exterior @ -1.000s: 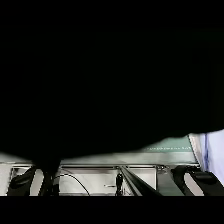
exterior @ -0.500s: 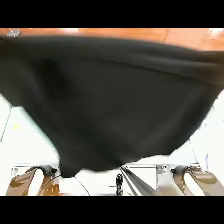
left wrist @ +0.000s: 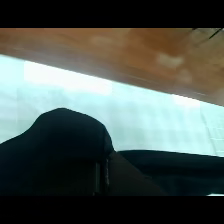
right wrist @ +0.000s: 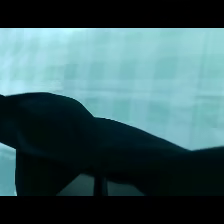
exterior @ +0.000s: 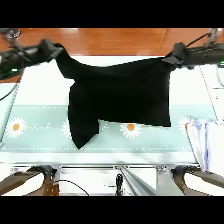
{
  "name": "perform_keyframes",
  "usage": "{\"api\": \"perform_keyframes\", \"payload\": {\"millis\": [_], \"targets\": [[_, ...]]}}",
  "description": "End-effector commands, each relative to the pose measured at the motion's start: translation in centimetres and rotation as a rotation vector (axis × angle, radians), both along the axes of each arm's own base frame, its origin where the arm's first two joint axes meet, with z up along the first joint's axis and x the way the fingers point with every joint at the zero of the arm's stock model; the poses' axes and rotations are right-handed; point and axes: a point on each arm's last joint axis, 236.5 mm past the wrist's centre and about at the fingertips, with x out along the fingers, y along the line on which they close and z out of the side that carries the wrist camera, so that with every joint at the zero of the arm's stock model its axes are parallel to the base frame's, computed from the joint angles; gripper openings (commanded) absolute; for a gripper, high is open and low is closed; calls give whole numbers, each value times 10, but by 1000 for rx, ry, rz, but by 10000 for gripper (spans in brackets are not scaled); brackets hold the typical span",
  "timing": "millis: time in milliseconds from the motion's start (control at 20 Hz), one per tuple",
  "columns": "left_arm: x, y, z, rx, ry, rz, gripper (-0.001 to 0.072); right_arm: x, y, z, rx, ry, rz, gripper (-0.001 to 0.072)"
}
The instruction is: Fold the shirts.
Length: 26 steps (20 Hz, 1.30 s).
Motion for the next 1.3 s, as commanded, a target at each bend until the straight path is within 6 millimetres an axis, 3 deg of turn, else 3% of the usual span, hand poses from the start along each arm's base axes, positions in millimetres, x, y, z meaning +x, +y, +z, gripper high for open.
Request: {"api": "perform_keyframes", "payload": {"millis": [0,100,150,200,250,350,450,500,600,650,700,800,900,1050,1250], "targets": [[35,-14,-72,-7,122,13,23,60,-4,-55,121,38,-134,24],[37,-17,-99,-33,195,15,24,75,-4,-79,185,80,-178,26],[36,-17,-107,-32,216,7,51,78,-6,-90,219,109,-193,95],[35,-15,-111,-29,229,3,292,79,-10,-97,245,131,-195,345],[34,-10,-112,-27,235,0,703,78,-18,-101,259,146,-192,623],[20,9,-113,23,269,-79,707,63,-46,-97,267,175,-167,630],[-7,53,-120,58,395,-122,705,30,-84,-87,245,214,-109,629],[-27,80,-129,47,500,-108,704,5,-106,-89,195,254,-80,629],[-73,125,-151,33,680,-88,704,-56,-164,-111,-20,398,-87,629],[-93,140,-162,15,747,-63,704,-86,-188,-124,-103,463,-141,629],[-113,148,-174,-19,796,-30,704,-108,-200,-135,-130,489,-191,629],[-147,148,-200,-80,860,29,704,-143,-192,-160,-46,500,-299,629],[-171,132,-221,-128,881,41,704,-165,-159,-170,63,453,-305,628],[-176,98,-232,-257,825,9,704,-168,-128,-168,177,368,-347,628],[-182,70,-251,-231,826,-47,701,-183,-113,-170,202,409,-297,628]]}}
